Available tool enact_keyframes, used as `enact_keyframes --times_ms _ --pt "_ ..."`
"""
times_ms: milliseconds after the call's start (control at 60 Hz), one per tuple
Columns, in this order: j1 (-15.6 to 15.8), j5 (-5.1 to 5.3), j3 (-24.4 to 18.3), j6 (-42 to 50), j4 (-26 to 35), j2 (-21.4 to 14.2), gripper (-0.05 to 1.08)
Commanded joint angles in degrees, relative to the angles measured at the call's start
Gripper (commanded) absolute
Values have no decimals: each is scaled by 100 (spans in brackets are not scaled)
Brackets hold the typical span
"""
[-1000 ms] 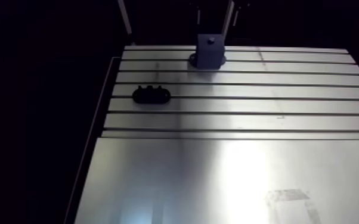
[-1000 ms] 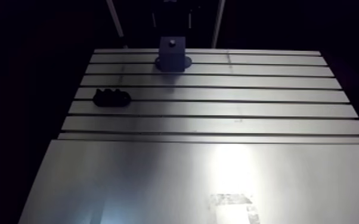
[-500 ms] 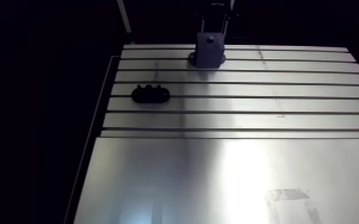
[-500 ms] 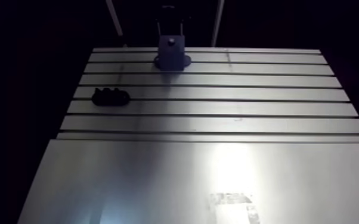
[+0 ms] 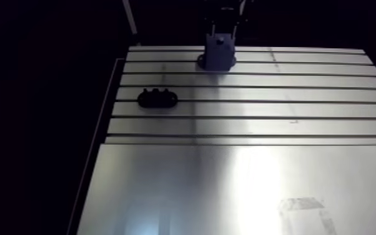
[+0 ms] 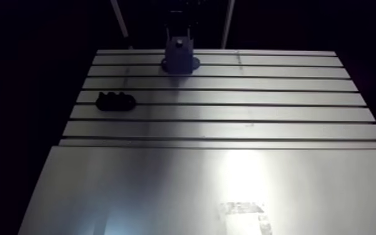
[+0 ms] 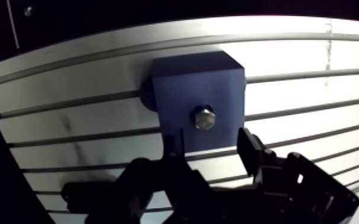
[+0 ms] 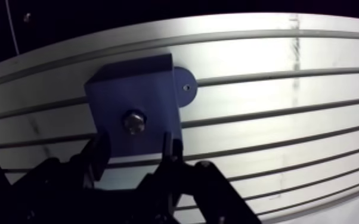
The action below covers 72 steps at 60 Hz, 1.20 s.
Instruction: Pick up the M10 bolt and insert it into the hex recess until seated.
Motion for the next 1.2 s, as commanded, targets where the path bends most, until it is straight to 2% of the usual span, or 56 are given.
enact_keyframes --times_ms 17,667,817,1200 --pt "0 14 90 -60 -239 1 44" --pt "-26 -4 132 -68 -265 10 52" --pt "-26 56 134 -128 -274 10 53" --pt "-25 58 116 -139 -282 61 53"
